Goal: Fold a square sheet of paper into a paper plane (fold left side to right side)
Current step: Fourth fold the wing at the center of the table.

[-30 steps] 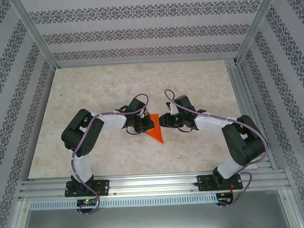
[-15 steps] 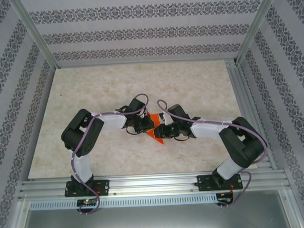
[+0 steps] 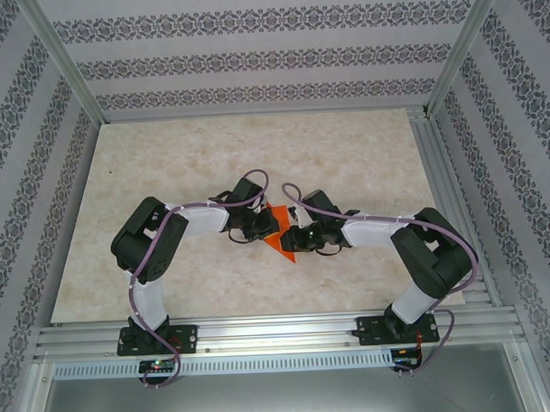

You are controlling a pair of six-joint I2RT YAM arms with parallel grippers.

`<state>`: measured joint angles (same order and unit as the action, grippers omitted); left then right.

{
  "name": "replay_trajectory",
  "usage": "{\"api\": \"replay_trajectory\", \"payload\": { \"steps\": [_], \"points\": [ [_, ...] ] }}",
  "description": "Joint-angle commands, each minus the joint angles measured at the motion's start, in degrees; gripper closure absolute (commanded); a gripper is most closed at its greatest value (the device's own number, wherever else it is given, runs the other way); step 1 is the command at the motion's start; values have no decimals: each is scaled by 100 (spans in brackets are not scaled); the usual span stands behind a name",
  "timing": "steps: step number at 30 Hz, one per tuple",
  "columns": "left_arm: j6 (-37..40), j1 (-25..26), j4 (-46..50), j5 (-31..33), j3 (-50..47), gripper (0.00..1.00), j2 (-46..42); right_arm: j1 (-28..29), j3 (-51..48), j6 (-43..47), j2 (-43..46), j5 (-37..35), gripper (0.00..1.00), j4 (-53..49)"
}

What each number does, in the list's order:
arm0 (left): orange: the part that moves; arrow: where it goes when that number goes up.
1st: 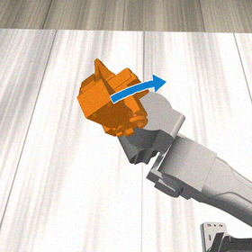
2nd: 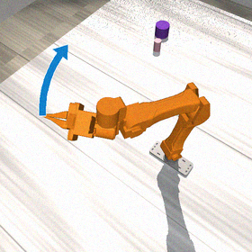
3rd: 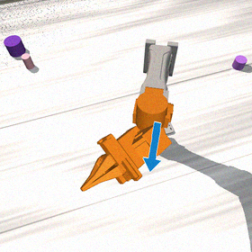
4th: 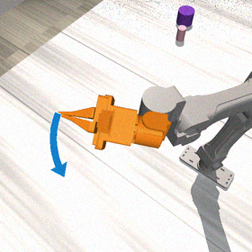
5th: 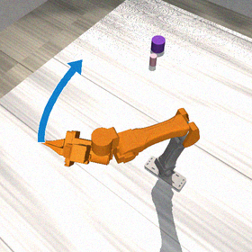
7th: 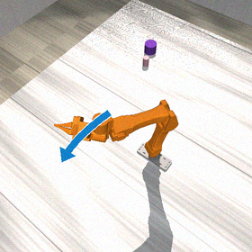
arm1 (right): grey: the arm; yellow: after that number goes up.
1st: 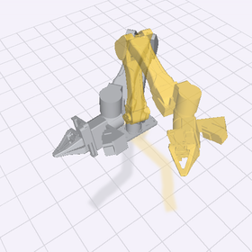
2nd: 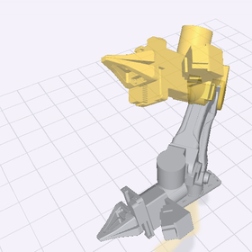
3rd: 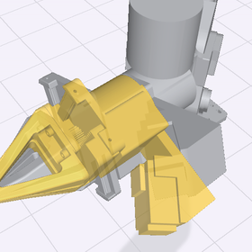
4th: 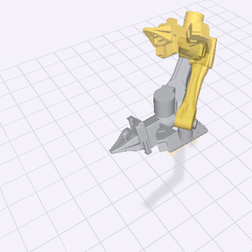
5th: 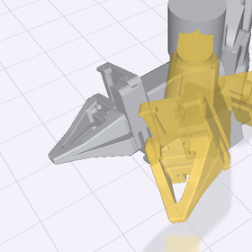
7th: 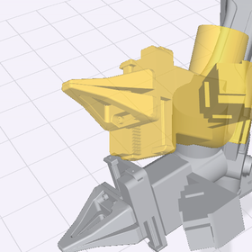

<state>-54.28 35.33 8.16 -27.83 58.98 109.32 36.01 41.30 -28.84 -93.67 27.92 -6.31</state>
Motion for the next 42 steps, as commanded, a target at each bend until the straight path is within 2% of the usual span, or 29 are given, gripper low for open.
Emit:
{"api": "replay_trajectory", "payload": {
  "steps": [1,26,33,42],
  "points": [
    [38,35,13,37,-52,87,82,46,100,141,-77,-214,76,-159],
    [40,41,49,119,-87,88,116,68,104,381,-260,-508,77,-680],
    [32,36,90,192,-106,88,174,107,-185,365,158,-496,79,-871],
    [34,35,98,179,-115,88,157,122,122,108,800,-252,78,-1001]
  ]
}}
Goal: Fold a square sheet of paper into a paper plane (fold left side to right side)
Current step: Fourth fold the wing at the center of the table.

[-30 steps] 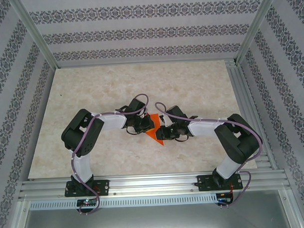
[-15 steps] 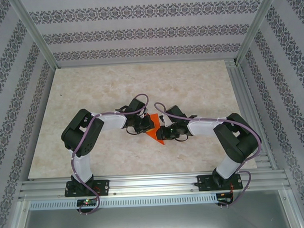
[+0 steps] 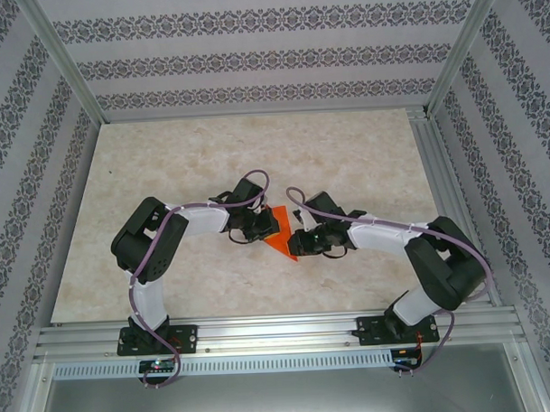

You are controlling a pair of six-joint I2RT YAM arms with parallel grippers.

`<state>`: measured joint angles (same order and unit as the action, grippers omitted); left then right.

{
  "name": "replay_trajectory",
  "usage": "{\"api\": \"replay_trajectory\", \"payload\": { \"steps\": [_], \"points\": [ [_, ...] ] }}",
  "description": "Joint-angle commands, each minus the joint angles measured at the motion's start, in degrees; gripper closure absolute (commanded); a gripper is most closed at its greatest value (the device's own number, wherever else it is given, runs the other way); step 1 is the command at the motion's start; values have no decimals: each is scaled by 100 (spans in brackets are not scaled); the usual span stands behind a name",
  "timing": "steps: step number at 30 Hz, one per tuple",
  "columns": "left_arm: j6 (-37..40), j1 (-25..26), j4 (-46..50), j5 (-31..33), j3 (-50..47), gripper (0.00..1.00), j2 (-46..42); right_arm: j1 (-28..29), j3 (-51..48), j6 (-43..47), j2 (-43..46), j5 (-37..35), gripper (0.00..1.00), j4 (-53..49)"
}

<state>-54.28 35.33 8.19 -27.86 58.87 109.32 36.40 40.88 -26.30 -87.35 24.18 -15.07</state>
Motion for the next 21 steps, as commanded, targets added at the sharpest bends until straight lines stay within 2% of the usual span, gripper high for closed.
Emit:
{"api": "replay_trajectory", "payload": {
  "steps": [1,9,14,21],
  "points": [
    [39,35,103,178,-102,88,151,126,179,-205,161,180,78,-68],
    [39,35,112,193,-101,89,149,411,364,-339,-304,260,79,173],
    [42,35,117,183,-104,88,141,379,420,-303,-431,114,78,26],
    [51,37,139,186,-78,89,147,277,273,-348,-449,271,78,140]
  ]
}}
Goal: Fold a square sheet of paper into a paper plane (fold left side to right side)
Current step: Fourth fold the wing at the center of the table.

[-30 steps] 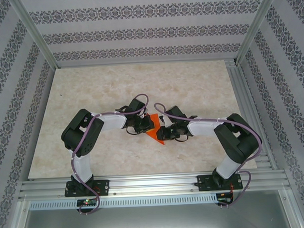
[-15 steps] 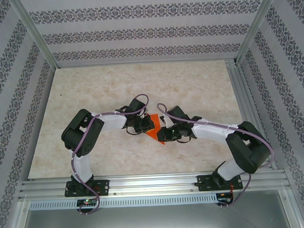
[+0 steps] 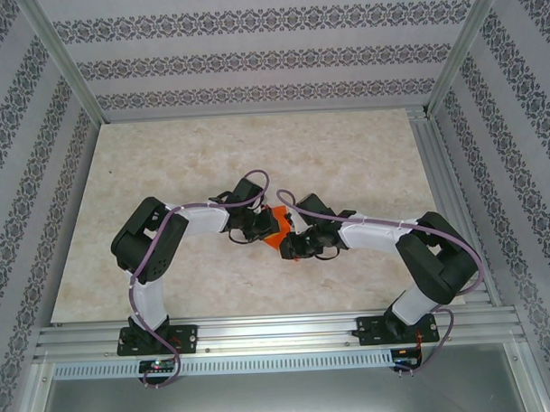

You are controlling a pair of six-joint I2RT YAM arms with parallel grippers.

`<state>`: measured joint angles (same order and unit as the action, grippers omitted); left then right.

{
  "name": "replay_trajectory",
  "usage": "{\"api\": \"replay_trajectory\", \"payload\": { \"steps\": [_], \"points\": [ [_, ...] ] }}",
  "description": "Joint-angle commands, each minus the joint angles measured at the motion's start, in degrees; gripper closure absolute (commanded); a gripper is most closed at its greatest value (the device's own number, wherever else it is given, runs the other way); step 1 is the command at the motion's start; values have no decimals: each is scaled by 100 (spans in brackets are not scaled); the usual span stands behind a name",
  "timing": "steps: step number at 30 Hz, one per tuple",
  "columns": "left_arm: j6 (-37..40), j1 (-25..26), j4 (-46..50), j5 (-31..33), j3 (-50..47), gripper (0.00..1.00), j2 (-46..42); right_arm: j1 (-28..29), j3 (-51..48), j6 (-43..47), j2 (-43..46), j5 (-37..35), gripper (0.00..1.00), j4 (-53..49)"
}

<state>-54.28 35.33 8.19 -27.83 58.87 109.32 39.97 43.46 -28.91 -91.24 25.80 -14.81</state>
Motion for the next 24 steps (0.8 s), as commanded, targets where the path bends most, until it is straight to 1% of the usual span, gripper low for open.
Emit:
{"api": "replay_trajectory", "payload": {
  "steps": [1,12,24],
  "points": [
    [49,35,136,174,-78,88,144,-93,-8,-98,-77,148,78,142],
    [76,36,196,206,-41,89,151,-241,-275,-220,-152,362,78,411],
    [94,35,251,203,3,89,150,-336,-418,-187,-160,303,78,408]
  ]
}}
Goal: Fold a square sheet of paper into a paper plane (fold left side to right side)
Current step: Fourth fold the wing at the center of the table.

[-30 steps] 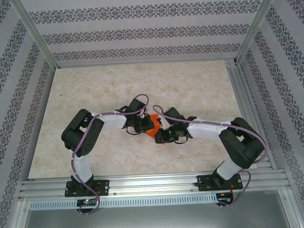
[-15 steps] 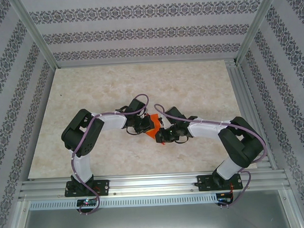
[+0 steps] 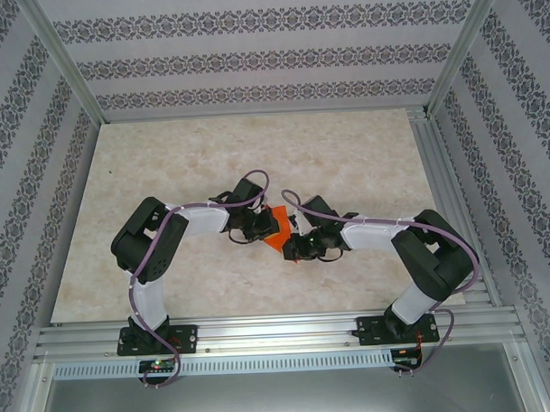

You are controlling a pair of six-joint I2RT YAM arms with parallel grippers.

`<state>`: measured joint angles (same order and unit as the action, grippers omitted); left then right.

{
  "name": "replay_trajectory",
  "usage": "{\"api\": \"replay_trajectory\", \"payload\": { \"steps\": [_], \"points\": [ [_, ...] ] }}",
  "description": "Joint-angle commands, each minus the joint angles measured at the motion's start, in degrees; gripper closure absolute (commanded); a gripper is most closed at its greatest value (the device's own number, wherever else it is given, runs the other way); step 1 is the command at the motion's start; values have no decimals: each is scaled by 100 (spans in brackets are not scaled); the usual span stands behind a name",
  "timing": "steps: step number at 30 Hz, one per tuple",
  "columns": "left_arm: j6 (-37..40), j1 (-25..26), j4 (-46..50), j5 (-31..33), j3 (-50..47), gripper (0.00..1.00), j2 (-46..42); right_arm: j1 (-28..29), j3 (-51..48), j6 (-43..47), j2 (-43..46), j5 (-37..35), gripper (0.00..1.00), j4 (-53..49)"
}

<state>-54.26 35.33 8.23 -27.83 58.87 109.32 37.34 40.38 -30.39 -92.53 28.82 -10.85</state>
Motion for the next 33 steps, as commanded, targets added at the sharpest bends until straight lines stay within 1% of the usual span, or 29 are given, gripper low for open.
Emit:
{"api": "replay_trajectory", "payload": {
  "steps": [1,9,18,25,33],
  "points": [
    [94,35,244,202,2,89,146,-78,-103,-34,4,1,78,-8],
    [89,40,225,207,-17,89,154,-82,101,129,150,-143,77,-372],
    [94,40,221,208,-44,89,149,-68,-21,25,-119,-104,78,-165],
    [101,35,211,221,-60,89,146,-197,-241,-159,-256,-96,78,-155],
    [152,26,259,179,37,89,141,-446,-679,-494,-615,80,85,25]
  ]
}}
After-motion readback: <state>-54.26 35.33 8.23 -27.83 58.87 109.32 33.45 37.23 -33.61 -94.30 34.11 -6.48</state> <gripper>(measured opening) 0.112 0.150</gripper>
